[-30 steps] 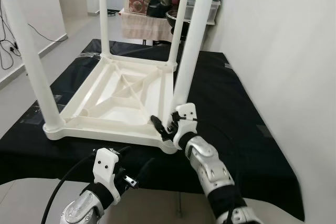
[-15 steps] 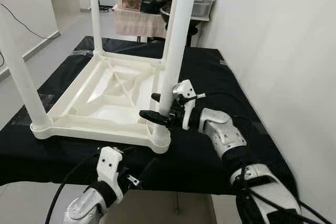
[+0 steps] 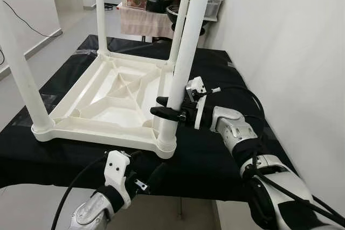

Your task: Building children table

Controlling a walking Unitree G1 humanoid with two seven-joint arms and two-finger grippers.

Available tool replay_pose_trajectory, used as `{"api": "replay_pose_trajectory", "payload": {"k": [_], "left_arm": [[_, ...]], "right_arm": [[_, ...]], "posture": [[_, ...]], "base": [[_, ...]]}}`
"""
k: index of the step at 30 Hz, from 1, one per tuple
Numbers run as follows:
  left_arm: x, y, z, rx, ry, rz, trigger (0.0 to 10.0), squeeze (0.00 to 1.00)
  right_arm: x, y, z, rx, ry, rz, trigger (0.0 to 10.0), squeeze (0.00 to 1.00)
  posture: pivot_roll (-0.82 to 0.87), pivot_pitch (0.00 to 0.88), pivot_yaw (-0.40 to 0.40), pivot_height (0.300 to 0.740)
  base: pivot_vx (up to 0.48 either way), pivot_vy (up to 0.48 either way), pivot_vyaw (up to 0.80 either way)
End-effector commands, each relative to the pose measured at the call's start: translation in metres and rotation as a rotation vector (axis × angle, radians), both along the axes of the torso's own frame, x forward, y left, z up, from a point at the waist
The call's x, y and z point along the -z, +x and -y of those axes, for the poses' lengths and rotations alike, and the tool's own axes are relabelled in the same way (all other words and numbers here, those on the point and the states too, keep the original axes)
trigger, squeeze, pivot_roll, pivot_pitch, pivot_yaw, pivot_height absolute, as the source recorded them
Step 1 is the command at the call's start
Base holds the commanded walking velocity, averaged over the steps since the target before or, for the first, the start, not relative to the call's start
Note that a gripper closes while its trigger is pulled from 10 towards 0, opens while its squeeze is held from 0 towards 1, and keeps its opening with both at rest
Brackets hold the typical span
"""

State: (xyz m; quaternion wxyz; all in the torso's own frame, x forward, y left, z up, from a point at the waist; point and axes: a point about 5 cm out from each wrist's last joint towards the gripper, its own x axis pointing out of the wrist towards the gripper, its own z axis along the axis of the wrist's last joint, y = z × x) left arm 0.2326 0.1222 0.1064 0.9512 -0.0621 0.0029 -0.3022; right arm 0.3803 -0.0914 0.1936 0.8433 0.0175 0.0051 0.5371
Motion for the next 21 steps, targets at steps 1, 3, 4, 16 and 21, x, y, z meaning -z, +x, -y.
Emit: {"api": "replay_pose_trajectory", "payload": {"k": [1,3,4,16,21], "left_arm": [[0.002,-0.003,0.002,0.005,-0.001,-0.013,10.0,0.0],[0.002,-0.003,0.002,0.006,-0.004,-0.014,10.0,0.0],[0.001,-0.004,0.002,0.007,-0.006,-0.016,10.0,0.0],[0.0,-0.003,-0.001,0.019,-0.017,-0.023,10.0,0.0],[-0.001,-0.002,-0.002,-0.006,-0.003,-0.012,10.0,0.0]], "right_arm": [[0.005,0.005,0.012,0.17,0.0,-0.008,0.0,0.0],[0.011,0.005,0.011,0.274,0.018,-0.023,0.0,0.0],[0.023,0.004,0.011,0.518,0.005,-0.017,0.0,0.0],[0.061,-0.028,-0.017,0.753,0.002,-0.062,0.0,0.0],[0.06,-0.028,-0.032,0.676,-0.004,-0.095,10.0,1.0]], "posture": [[0.09,0.0,-0.164,0.74],[0.08,0.0,-0.164,0.74],[0.08,0.0,-0.161,0.74],[0.05,0.0,-0.129,0.74],[0.07,0.0,-0.135,0.74]], "base": [[0.0,0.0,0.0],[0.0,0.0,0.0],[0.0,0.0,0.0],[0.0,0.0,0.0],[0.0,0.0,0.0]]}}
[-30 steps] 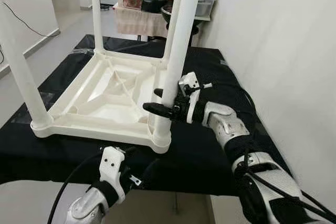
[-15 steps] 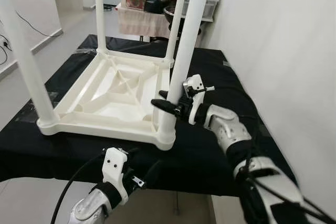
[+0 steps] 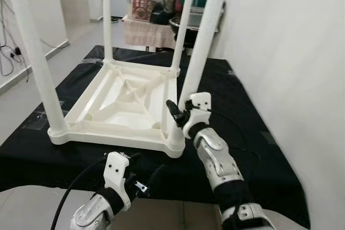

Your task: Building children table

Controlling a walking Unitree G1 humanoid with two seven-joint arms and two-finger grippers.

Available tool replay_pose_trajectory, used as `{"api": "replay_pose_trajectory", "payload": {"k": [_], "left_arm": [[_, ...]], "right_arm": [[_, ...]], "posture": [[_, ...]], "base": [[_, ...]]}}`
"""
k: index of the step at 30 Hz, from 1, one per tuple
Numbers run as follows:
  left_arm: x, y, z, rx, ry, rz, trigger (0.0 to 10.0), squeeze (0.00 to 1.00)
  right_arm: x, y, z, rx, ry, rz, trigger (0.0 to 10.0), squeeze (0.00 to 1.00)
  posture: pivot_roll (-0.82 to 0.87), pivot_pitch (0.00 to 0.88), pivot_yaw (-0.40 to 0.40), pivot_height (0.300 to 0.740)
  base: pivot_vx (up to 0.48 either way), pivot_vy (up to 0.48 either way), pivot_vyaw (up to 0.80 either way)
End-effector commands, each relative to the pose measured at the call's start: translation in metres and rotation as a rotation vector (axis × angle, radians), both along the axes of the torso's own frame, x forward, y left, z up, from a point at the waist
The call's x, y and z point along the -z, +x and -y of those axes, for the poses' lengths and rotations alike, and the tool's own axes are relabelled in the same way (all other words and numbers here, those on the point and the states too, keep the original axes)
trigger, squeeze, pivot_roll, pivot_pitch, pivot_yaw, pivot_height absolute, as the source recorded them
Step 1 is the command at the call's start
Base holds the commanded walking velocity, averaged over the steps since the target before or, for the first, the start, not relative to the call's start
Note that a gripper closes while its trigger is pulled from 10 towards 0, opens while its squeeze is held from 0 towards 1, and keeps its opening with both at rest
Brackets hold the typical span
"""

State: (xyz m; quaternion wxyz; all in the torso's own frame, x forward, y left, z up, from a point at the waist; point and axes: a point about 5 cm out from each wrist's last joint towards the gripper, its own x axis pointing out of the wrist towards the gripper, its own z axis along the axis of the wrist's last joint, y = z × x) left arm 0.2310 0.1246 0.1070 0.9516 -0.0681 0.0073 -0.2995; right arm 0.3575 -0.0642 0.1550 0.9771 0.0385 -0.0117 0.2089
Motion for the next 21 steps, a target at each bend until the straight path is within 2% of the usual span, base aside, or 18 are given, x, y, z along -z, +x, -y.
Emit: {"api": "replay_pose_trajectory", "payload": {"k": [1,4,6,7,8,9,10,14,21], "left_arm": [[0.0,0.0,0.001,-0.005,0.007,0.001,10.0,0.0],[0.0,0.0,0.001,-0.005,0.008,0.0,10.0,0.0],[0.0,0.001,0.001,-0.001,0.008,-0.004,10.0,0.0],[0.0,0.001,0.001,0.0,0.008,-0.005,10.0,0.0],[0.0,0.002,0.001,0.002,0.008,-0.006,10.0,0.0],[0.001,0.002,0.001,0.003,0.008,-0.007,10.0,0.0],[0.001,0.002,0.001,0.003,0.008,-0.007,10.0,0.0],[0.001,0.003,0.002,0.003,0.009,-0.009,10.0,0.0],[0.002,0.003,0.002,0.002,0.01,-0.012,10.0,0.0]], "right_arm": [[0.019,-0.007,-0.01,-0.098,-0.022,-0.091,10.0,1.0],[0.015,-0.01,-0.014,-0.14,-0.014,-0.081,10.0,1.0],[0.002,-0.013,-0.02,-0.33,-0.011,-0.023,10.0,0.98],[-0.004,-0.013,-0.02,-0.429,-0.017,0.0,10.0,0.87],[-0.008,-0.012,-0.017,-0.518,-0.033,0.021,10.0,0.04],[-0.011,-0.012,-0.013,-0.588,-0.048,0.032,10.0,0.0],[-0.011,-0.012,-0.013,-0.588,-0.048,0.032,10.0,0.0],[-0.018,-0.004,0.007,-0.791,-0.101,0.019,10.0,0.0],[-0.023,0.006,0.015,-0.812,-0.11,-0.009,10.0,0.0]], "posture": [[0.07,0.0,-0.136,0.74],[0.07,0.0,-0.136,0.74],[0.07,0.0,-0.131,0.74],[0.07,0.0,-0.131,0.74],[0.07,0.0,-0.131,0.74],[0.07,0.0,-0.131,0.74],[0.07,0.0,-0.131,0.74],[0.08,0.0,-0.136,0.74],[0.09,0.0,-0.139,0.74]], "base": [[0.0,0.0,0.0],[0.0,0.0,0.0],[0.0,0.0,0.0],[0.0,0.0,0.0],[0.0,0.0,0.0],[0.0,0.0,0.0],[0.0,0.0,0.0],[0.0,0.0,0.0],[0.0,0.0,0.0]]}}
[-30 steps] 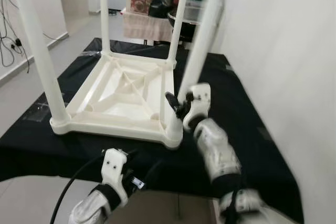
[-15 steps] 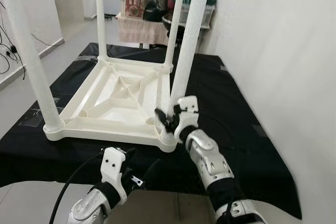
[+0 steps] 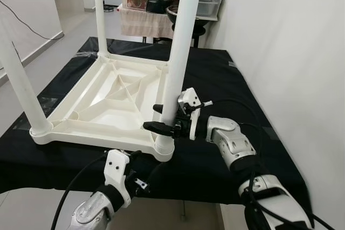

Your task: Building children table

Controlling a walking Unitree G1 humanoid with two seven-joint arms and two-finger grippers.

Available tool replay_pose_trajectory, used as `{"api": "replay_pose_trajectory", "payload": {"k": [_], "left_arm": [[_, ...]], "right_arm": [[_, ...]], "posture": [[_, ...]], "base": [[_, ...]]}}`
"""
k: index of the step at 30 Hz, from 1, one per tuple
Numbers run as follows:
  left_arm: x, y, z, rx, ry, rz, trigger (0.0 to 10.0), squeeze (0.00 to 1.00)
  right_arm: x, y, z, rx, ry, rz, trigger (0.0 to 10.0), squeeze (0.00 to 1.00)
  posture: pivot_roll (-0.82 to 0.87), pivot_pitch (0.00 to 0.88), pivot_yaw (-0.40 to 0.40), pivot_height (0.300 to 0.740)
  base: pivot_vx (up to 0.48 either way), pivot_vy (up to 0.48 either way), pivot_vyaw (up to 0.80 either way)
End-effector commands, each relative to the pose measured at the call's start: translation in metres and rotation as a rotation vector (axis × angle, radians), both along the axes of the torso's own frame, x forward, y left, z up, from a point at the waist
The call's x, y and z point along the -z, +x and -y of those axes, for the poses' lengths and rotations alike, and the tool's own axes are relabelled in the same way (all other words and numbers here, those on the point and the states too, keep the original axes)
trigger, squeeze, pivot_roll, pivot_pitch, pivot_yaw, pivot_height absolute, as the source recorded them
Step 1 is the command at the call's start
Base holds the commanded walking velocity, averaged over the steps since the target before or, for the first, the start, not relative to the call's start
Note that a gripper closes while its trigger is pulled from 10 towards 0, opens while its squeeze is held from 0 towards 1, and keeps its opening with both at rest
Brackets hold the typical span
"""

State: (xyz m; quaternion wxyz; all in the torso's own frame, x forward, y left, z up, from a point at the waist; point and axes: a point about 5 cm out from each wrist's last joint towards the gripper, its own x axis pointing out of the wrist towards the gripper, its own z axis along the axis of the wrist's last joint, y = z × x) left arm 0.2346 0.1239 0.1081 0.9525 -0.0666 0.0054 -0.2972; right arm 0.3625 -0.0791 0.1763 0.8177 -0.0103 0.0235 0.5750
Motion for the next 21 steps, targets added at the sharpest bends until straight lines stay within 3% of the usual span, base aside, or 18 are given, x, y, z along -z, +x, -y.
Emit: {"api": "replay_pose_trajectory", "payload": {"k": [1,9,14,17,18,19,20,21], "left_arm": [[0.004,-0.001,0.001,0.007,0.008,-0.017,10.0,0.0],[0.003,-0.002,0.003,0.009,0.003,-0.02,10.0,0.0],[0.002,-0.003,0.003,0.01,0.001,-0.02,10.0,0.0],[0.001,-0.005,0.002,0.011,-0.004,-0.019,10.0,0.0],[0.001,-0.005,0.002,0.011,-0.004,-0.019,10.0,0.0],[0.001,-0.005,0.001,0.012,-0.005,-0.019,10.0,0.0],[0.001,-0.005,0.0,0.011,-0.006,-0.02,10.0,0.0],[0.001,-0.005,0.0,0.011,-0.006,-0.02,10.0,0.0]], "right_arm": [[-0.003,0.003,0.002,-0.011,0.003,-0.003,0.0,0.0],[-0.006,0.0,0.006,-0.067,0.047,-0.019,0.0,0.0],[-0.006,0.001,0.01,-0.019,0.071,-0.01,0.0,0.0],[0.007,-0.003,0.011,0.137,0.064,-0.021,0.0,0.0],[0.007,-0.003,0.011,0.137,0.064,-0.021,0.0,0.0],[0.017,-0.002,0.005,0.299,0.06,-0.04,0.0,0.0],[0.045,-0.015,-0.007,0.541,0.035,-0.139,0.0,0.0],[0.045,-0.015,-0.007,0.541,0.035,-0.139,0.0,0.0]], "posture": [[0.09,0.0,-0.143,0.74],[0.08,0.0,-0.14,0.74],[0.08,0.0,-0.138,0.74],[0.07,0.0,-0.138,0.74],[0.07,0.0,-0.138,0.74],[0.06,0.0,-0.136,0.74],[0.05,0.0,-0.131,0.74],[0.05,0.0,-0.131,0.74]], "base": [[0.0,0.0,0.0],[0.0,0.0,0.0],[0.0,0.0,0.0],[0.0,0.0,0.0],[0.0,0.0,0.0],[0.0,0.0,0.0],[0.0,0.0,0.0],[0.0,0.0,0.0]]}}
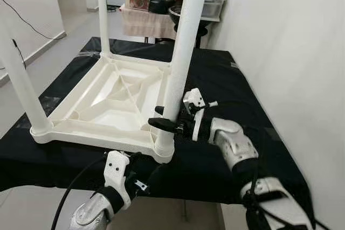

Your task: Building children table

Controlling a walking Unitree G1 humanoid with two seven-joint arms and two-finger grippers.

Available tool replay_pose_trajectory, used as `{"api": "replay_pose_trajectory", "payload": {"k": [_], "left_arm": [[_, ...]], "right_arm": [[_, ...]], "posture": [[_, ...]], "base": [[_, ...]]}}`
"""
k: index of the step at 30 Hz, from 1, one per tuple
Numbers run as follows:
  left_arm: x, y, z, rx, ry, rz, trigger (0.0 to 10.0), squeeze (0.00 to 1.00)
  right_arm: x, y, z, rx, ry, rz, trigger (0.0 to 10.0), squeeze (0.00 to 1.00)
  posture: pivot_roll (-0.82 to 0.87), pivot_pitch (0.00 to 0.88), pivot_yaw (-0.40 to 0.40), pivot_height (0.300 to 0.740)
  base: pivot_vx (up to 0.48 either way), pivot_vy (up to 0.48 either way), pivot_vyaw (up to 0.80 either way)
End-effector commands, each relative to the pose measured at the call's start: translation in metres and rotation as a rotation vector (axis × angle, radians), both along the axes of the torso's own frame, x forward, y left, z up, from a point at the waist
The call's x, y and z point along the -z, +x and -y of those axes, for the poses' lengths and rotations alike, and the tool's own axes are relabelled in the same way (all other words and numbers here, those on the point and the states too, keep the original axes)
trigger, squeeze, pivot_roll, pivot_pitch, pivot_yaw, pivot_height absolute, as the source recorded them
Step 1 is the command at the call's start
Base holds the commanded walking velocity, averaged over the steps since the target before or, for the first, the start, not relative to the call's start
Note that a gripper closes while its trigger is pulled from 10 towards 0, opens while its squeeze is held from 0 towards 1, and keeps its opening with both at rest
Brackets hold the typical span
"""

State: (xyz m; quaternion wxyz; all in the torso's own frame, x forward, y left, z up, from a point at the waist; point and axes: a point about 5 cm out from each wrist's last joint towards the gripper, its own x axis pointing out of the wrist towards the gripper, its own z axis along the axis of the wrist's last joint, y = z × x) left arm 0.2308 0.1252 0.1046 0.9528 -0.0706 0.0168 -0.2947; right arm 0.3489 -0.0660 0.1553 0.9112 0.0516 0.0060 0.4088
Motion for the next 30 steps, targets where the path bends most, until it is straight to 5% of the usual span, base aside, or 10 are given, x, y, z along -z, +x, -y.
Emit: {"api": "replay_pose_trajectory", "payload": {"k": [1,10,11,13,14,16,17,22,24,30], "left_arm": [[-0.003,-0.001,0.001,0.015,-0.007,0.004,10.0,0.0],[-0.003,0.001,0.0,0.021,-0.003,0.001,10.0,0.0],[-0.003,0.001,0.0,0.023,-0.003,-0.001,10.0,0.0],[-0.003,0.001,0.0,0.017,0.0,0.001,10.0,0.0],[-0.003,0.001,-0.001,0.01,0.004,0.003,10.0,0.0],[-0.003,0.001,-0.001,0.01,0.004,0.003,10.0,0.0],[-0.003,0.002,-0.001,0.007,0.008,0.003,10.0,0.0],[-0.002,0.002,-0.001,0.012,0.009,-0.001,10.0,0.0],[-0.001,0.003,-0.001,0.015,0.009,-0.003,10.0,0.0],[0.0,0.004,0.0,0.012,0.019,-0.002,10.0,0.0]], "right_arm": [[0.039,-0.019,-0.009,0.232,-0.067,-0.168,0.0,0.0],[0.038,-0.023,-0.024,0.24,-0.096,-0.128,0.0,0.0],[0.039,-0.025,-0.026,0.234,-0.104,-0.134,8.0,0.0],[0.039,-0.024,-0.025,0.256,-0.115,-0.137,8.0,0.0],[0.037,-0.023,-0.025,0.249,-0.105,-0.139,10.0,0.0],[0.037,-0.023,-0.025,0.249,-0.105,-0.139,10.0,0.0],[0.025,-0.023,-0.03,0.178,-0.071,-0.122,10.0,1.0],[0.006,-0.02,-0.034,-0.019,-0.04,-0.051,10.0,1.0],[-0.005,-0.014,-0.029,-0.18,-0.019,-0.025,10.0,0.0],[-0.018,-0.003,-0.013,-0.388,-0.082,0.033,10.0,0.0]], "posture": [[0.05,0.0,-0.122,0.74],[0.05,0.0,-0.117,0.74],[0.05,0.0,-0.117,0.74],[0.06,0.0,-0.113,0.74],[0.06,0.0,-0.115,0.74],[0.06,0.0,-0.115,0.74],[0.06,0.0,-0.112,0.74],[0.06,0.0,-0.107,0.74],[0.06,0.0,-0.108,0.74],[0.07,0.0,-0.114,0.74]], "base": [[0.0,0.0,0.0],[0.0,0.0,0.0],[0.0,0.0,0.0],[0.0,0.0,0.0],[0.0,0.0,0.0],[0.0,0.0,0.0],[0.0,0.0,0.0],[0.0,0.0,0.0],[0.0,0.0,0.0],[0.0,0.0,0.0]]}}
